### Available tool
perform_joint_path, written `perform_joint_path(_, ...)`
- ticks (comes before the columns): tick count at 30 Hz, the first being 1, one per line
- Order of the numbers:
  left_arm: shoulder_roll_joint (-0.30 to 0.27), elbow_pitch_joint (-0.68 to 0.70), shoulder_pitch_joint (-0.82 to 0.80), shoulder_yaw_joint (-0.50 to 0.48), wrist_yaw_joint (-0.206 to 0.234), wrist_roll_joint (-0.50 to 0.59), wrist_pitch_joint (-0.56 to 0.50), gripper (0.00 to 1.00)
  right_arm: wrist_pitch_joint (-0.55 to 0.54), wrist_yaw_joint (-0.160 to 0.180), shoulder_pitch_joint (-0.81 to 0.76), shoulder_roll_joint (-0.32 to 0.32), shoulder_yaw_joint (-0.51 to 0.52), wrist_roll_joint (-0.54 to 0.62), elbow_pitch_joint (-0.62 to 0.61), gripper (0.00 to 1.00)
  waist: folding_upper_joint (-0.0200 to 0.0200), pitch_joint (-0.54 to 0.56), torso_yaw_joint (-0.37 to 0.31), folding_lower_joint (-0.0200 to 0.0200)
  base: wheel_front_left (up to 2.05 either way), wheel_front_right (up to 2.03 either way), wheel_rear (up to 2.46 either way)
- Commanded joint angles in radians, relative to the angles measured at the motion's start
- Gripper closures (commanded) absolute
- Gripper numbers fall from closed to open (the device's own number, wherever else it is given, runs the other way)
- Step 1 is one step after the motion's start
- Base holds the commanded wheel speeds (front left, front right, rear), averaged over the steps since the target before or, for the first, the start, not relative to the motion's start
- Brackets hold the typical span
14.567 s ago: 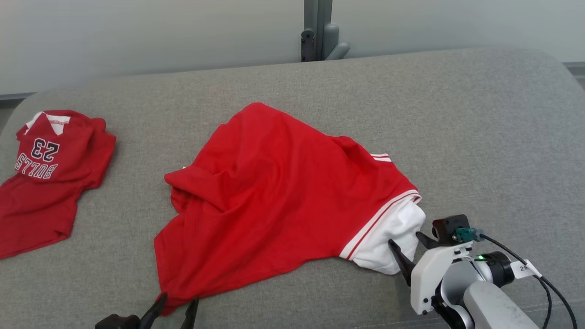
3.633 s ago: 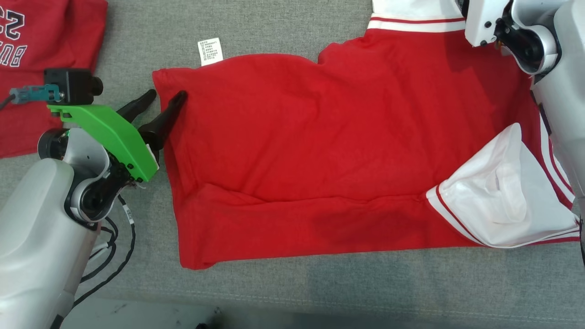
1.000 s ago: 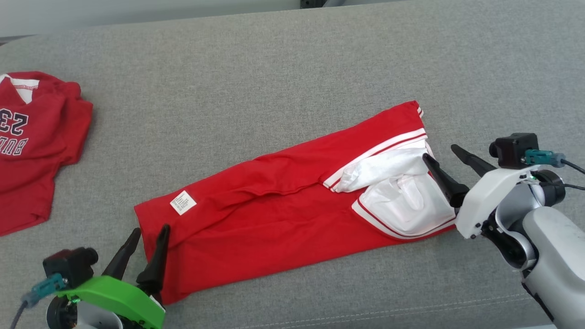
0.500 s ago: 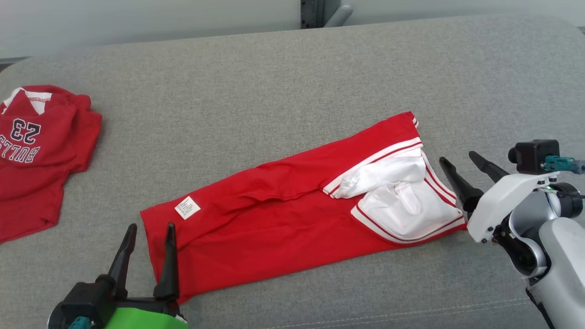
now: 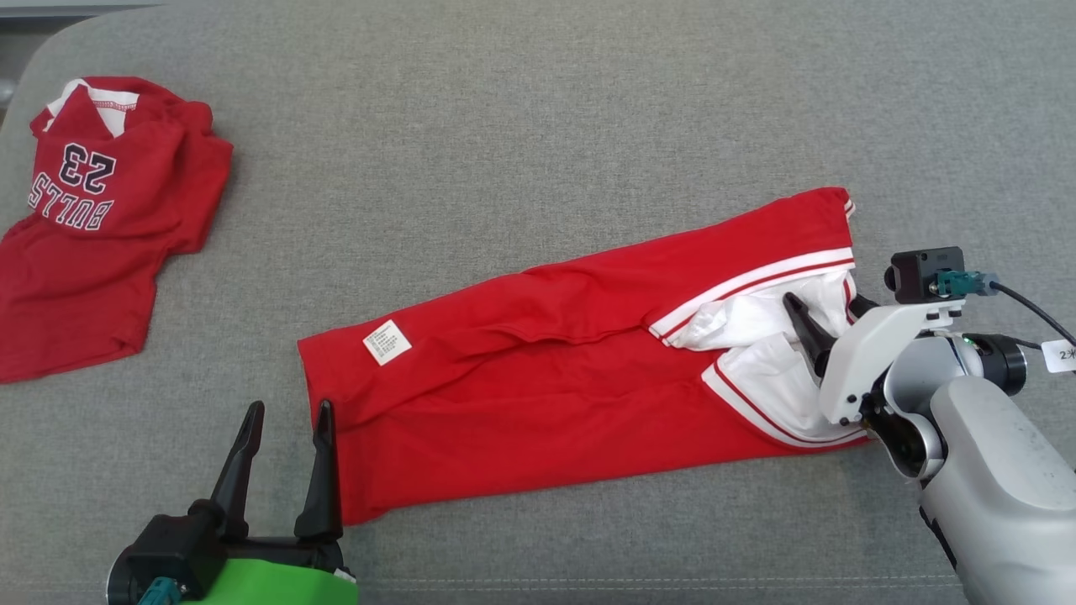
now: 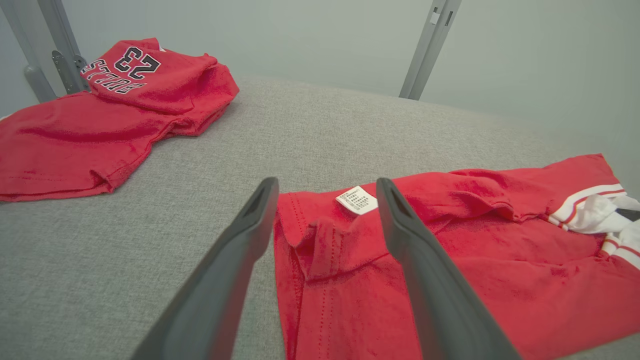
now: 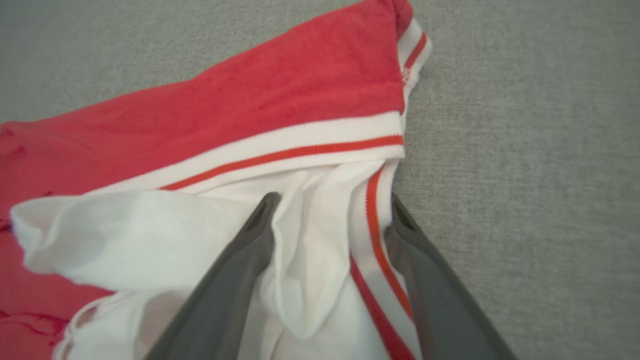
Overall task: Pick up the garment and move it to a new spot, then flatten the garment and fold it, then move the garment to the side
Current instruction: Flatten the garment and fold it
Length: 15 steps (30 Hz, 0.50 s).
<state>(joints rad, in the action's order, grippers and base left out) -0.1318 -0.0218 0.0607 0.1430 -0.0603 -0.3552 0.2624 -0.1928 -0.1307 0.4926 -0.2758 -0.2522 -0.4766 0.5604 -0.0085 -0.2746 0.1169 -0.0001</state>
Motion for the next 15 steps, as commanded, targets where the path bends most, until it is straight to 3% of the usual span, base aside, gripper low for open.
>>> perform_joint_path(1, 0.008, -0.004, -0.009, -0.01, -0.011, 0.017, 0.003, 0.0, -0.007, 0.0, 0.003, 0.004, -0.015, -0.009, 0.021, 0.0, 0.0085, -0.007, 0.01, 0.0001, 0.0, 0.0, 0.0)
perform_joint_path(2, 0.016, -0.006, -0.009, -0.015, -0.017, 0.024, 0.003, 0.0, -0.01, 0.0, 0.005, 0.008, -0.022, -0.026, 0.033, 0.24, 0.0085, -0.007, 0.011, 0.0001, 0.0, 0.0, 0.0)
perform_joint_path(3, 0.022, -0.009, -0.01, -0.022, -0.023, 0.027, 0.003, 0.0, -0.01, 0.0, 0.009, 0.01, -0.028, -0.045, 0.043, 0.77, 0.0085, -0.006, 0.011, 0.0001, 0.0, 0.0, 0.0)
perform_joint_path(4, 0.028, -0.011, -0.011, -0.026, -0.03, 0.032, 0.003, 0.0, -0.011, 0.0, 0.014, 0.007, -0.034, -0.06, 0.051, 1.0, 0.0085, -0.005, 0.011, 0.0001, 0.0, 0.0, 0.0)
perform_joint_path(8, 0.044, -0.02, -0.004, -0.041, -0.047, 0.05, 0.003, 0.0, -0.011, 0.002, 0.029, -0.03, -0.029, -0.136, 0.08, 1.0, 0.0085, 0.002, 0.003, 0.0001, 0.0, 0.0, 0.0)
perform_joint_path(15, 0.056, -0.032, 0.031, -0.057, -0.065, 0.07, 0.003, 0.0, -0.036, 0.002, 0.031, -0.15, 0.011, -0.257, 0.093, 1.0, 0.0085, 0.013, -0.031, 0.0001, 0.0, 0.0, 0.0)
